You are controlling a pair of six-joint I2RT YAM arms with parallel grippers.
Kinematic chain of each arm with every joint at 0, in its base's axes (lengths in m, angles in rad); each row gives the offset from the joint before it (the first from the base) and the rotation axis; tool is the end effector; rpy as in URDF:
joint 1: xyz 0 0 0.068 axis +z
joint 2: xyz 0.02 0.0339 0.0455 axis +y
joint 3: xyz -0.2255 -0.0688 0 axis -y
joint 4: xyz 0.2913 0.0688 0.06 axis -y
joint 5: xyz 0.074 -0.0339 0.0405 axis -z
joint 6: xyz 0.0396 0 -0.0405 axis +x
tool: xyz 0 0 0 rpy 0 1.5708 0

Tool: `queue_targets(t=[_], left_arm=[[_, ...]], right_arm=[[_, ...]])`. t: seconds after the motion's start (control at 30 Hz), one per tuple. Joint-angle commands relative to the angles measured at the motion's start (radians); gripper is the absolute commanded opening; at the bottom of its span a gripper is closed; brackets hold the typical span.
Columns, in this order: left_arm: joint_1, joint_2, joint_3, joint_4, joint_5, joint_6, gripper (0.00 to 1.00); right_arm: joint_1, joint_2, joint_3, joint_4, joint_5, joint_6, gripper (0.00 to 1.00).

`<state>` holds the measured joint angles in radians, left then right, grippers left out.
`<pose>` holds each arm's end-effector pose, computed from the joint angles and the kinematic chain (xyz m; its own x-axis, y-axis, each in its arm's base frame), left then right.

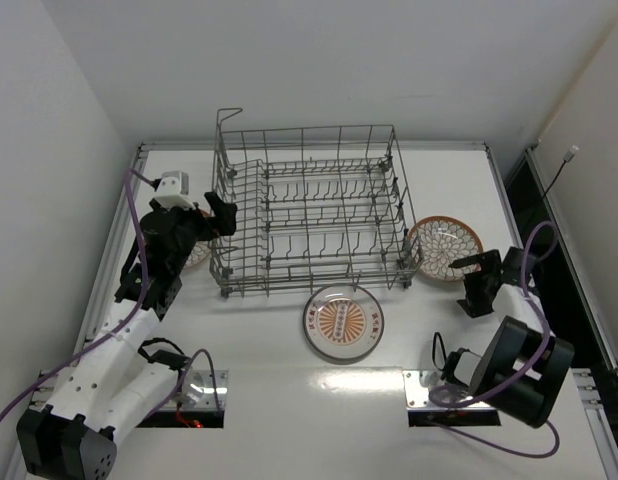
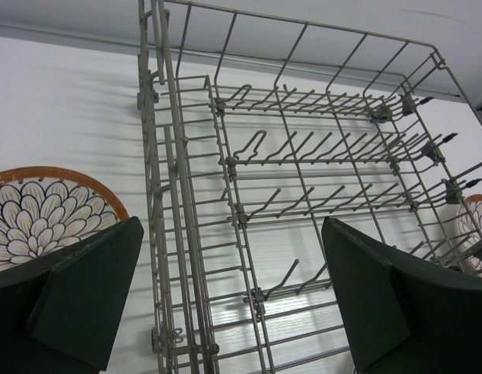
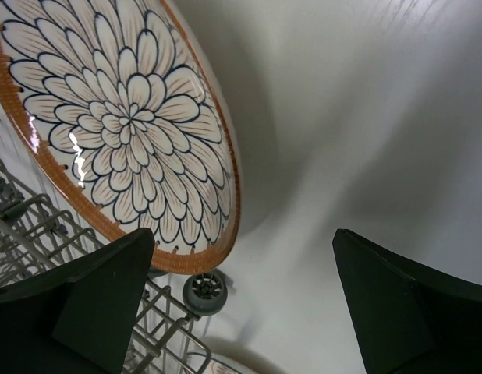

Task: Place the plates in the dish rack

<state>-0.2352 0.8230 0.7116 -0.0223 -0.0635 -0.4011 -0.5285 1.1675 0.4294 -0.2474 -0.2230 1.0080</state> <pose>0.2683 -0.0617 0.2909 -0.1863 -0.3560 -0.9157 0.1072 0.9191 -0.3792 0.2199 -0.1183 0.0754 -0.0574 0.9886 -0.1388 0.8149 0.1267 0.5656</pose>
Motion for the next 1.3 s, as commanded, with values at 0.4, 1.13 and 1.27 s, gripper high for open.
queue_targets(t=[0.4,1.13,1.27], left_arm=[[-0.004,-0.004,0.014,0.025,-0.025,0.002,1.0],[-0.013,-0.004,0.014,0.025,-0.036,0.011,1.0],[-0.023,-0.004,0.014,0.025,-0.047,0.011,1.0]], right_arm=[[-0.014,0.305,-0.044,0.336,-0.153,0.029,0.57],[-0.024,-0.045,0.253,-0.168,0.171,-0.046,0.0],[-0.002,-0.069,0.409,-0.288,0.24,-0.055,0.0]])
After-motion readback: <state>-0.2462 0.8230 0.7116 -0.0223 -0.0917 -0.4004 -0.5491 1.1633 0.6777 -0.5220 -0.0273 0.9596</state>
